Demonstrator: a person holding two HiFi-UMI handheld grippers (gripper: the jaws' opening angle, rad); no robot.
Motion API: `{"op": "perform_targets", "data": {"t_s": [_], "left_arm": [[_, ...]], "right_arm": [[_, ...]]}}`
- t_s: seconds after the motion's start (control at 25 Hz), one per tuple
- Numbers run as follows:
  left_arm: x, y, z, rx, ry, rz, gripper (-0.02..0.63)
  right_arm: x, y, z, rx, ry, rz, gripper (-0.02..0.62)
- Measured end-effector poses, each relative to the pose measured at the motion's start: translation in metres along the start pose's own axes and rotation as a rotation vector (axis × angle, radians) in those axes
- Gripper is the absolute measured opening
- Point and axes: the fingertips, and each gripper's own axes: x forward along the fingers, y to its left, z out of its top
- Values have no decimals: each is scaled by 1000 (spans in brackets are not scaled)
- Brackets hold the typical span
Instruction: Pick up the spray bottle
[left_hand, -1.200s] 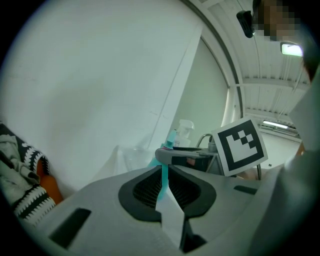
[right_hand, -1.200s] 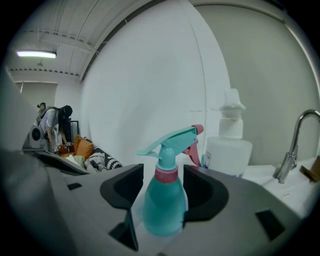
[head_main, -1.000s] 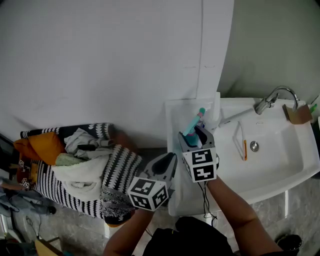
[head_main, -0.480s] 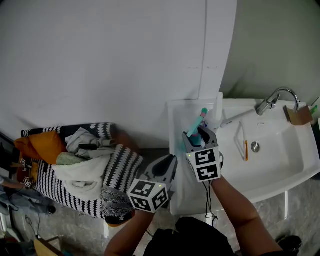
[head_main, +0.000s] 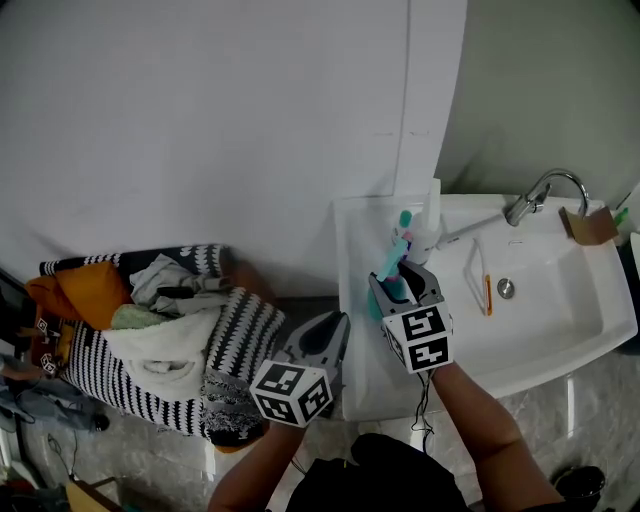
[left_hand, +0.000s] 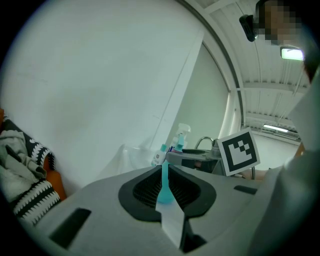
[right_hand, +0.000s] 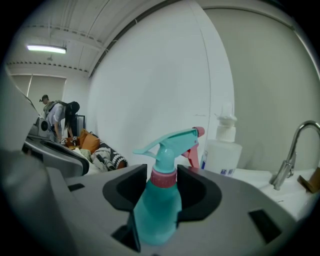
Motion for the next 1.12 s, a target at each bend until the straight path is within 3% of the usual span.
{"op": "perform_targets", "data": {"t_s": [0.28, 0.56, 1.12], "left_arm": [[-18, -5, -3, 8, -1, -16, 40], [-40, -14, -2, 24, -10, -32, 39], [-83, -45, -8, 33, -22, -100, 40]], "right_arm": [[-28, 8, 8, 17, -45, 29, 177], [-61, 25, 12, -52, -44, 79, 176], [-127, 55, 11, 98, -92, 12, 176]]}}
